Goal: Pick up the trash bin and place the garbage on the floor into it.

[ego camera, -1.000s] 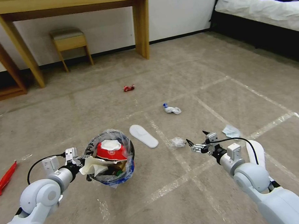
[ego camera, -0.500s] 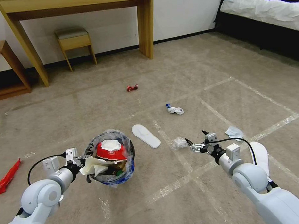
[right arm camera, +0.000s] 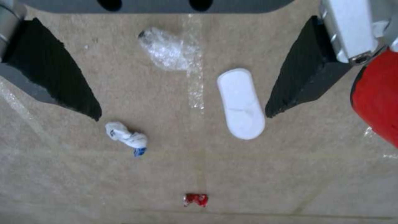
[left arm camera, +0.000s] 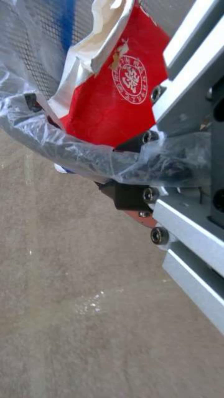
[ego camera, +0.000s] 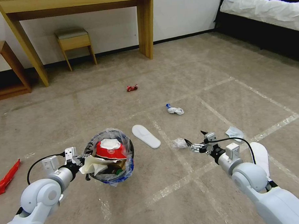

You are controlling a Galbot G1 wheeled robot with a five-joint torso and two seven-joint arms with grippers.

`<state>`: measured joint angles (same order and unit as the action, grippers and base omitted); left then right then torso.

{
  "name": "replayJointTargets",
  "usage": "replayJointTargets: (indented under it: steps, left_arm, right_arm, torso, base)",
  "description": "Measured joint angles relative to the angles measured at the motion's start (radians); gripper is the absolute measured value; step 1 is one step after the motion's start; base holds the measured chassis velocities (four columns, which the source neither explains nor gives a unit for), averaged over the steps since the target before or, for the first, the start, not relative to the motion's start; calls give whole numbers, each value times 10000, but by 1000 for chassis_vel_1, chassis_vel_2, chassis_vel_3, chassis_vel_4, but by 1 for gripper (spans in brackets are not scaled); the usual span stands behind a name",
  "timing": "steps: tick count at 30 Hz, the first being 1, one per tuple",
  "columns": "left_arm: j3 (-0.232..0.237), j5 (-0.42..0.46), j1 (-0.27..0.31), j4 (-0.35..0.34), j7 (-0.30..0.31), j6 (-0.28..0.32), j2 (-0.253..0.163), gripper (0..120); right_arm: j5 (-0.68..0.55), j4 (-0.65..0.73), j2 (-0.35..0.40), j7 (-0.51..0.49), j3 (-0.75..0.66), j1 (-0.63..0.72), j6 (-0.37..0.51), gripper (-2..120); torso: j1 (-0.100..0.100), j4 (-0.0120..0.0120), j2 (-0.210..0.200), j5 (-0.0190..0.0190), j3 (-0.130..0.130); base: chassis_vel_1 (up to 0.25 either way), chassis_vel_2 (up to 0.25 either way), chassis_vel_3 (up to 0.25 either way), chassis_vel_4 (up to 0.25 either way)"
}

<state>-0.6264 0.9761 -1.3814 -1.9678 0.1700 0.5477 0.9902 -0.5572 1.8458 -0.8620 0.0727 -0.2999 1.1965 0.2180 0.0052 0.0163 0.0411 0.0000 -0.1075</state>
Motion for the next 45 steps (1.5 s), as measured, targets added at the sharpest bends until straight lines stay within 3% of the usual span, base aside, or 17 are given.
replayJointTargets:
  steps: [17,31,45]
  left_arm:
    - [25,-57,-11,7,-22,-26,66,1]
    - [64,-197,-30,140,-90,-151,88,1]
    - [81,-141,117,211,-107,-159,26,1]
  right_arm:
    - [125,5,-14,32,2,54,-16,100]
    - [49,-379,-24,701,204,-81,-372,100]
    - [138,-484,-39,469,421,-195,-754,100]
  torso:
    - [2,-1,0,0,0]
    - [-1,0,0,0,1]
    - [6,-3,-1,1,-4]
  base:
    - [-52,55,51,-53]
    - [-11,10,12,-12]
    - [-170,175,180,-179]
